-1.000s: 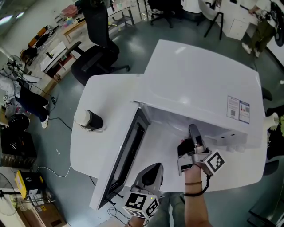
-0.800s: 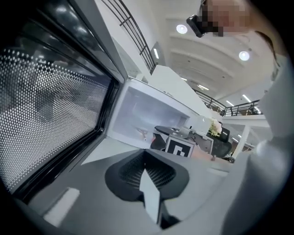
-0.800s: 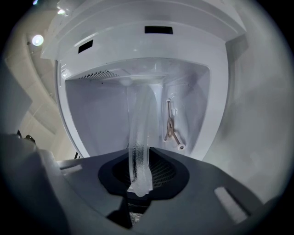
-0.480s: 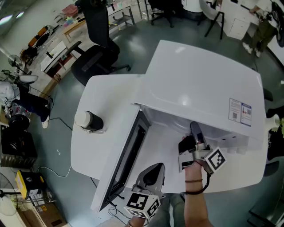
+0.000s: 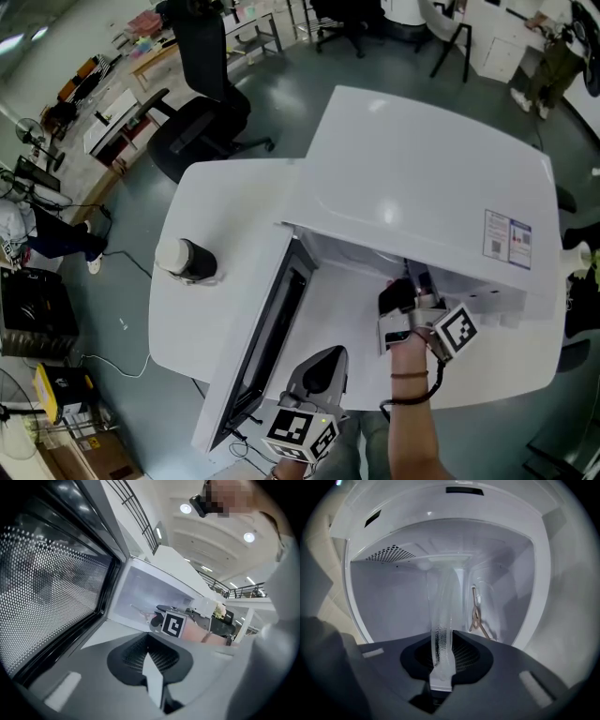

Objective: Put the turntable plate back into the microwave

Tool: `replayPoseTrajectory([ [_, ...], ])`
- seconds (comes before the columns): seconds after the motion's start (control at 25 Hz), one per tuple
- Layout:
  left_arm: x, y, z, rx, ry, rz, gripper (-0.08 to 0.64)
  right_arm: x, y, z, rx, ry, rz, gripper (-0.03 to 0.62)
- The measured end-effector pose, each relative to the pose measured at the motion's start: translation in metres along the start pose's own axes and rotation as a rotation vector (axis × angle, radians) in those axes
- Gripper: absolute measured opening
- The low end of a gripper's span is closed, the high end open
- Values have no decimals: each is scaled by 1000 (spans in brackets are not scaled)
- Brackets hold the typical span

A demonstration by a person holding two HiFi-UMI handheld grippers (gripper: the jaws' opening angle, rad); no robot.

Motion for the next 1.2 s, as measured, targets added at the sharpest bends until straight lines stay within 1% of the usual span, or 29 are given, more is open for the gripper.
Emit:
replayPoseTrajectory([
  [0.76,0,4,-1,-1,-7,-6,0,-6,13,1,18,9,32,55],
  [1.2,1,6,-3,3,-11,-8,0,-8,16,8,70,17,47,55],
])
Point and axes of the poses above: the fingertips, and each gripper's own axes: y forward along the fingers, z to its right, x out of its underside, the point moved 4 cm from there along -y, backward along the fingers, and after that the axes turned 14 degrees about x, right-handed, at the moved point
